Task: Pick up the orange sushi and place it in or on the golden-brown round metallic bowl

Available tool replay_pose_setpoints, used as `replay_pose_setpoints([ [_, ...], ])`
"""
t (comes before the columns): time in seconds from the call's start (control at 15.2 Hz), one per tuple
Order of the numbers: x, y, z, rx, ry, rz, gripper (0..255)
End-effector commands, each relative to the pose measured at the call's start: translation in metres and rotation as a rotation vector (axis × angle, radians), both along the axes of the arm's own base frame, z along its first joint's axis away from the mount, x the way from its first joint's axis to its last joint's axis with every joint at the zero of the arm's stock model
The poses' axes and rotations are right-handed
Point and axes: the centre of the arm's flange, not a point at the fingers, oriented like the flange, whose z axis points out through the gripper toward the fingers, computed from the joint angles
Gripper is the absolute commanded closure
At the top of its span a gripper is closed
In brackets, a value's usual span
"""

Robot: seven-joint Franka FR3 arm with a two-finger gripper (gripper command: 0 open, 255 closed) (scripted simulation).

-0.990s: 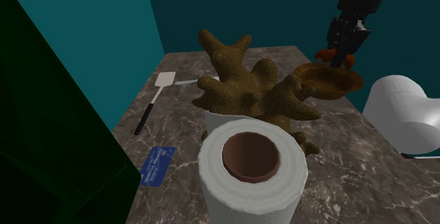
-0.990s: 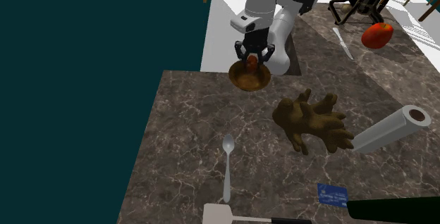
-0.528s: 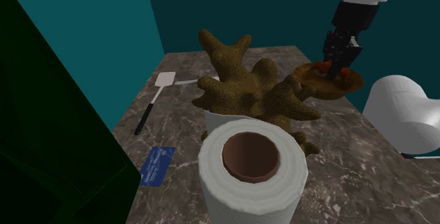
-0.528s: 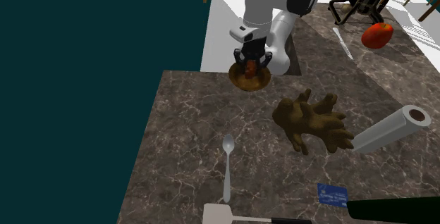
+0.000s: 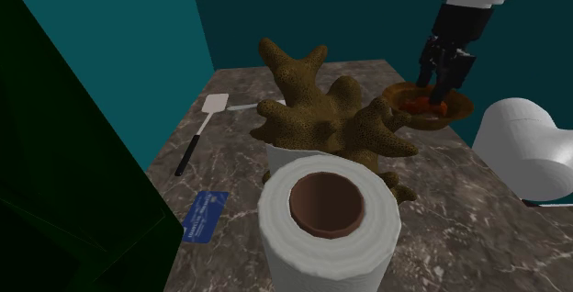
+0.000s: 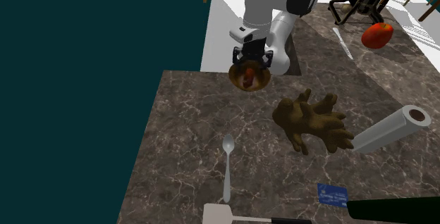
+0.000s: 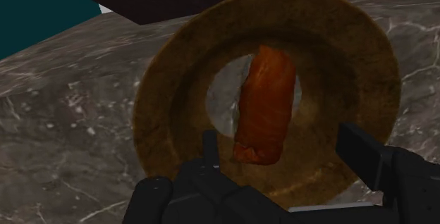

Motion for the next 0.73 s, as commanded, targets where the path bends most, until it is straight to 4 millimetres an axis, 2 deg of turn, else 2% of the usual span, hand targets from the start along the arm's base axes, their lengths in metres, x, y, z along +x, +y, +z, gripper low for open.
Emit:
replay_pose_setpoints([
  [0.0, 0.000, 0.000, 0.000, 0.000, 0.000, 0.000, 0],
  [0.2, 0.000, 0.000, 0.000, 0.000, 0.000, 0.000, 0],
  [0.46, -0.004, -0.005, 0.050, 0.000, 0.000, 0.000, 0],
  [0.66, -0.004, -0.005, 0.050, 0.000, 0.000, 0.000, 0],
])
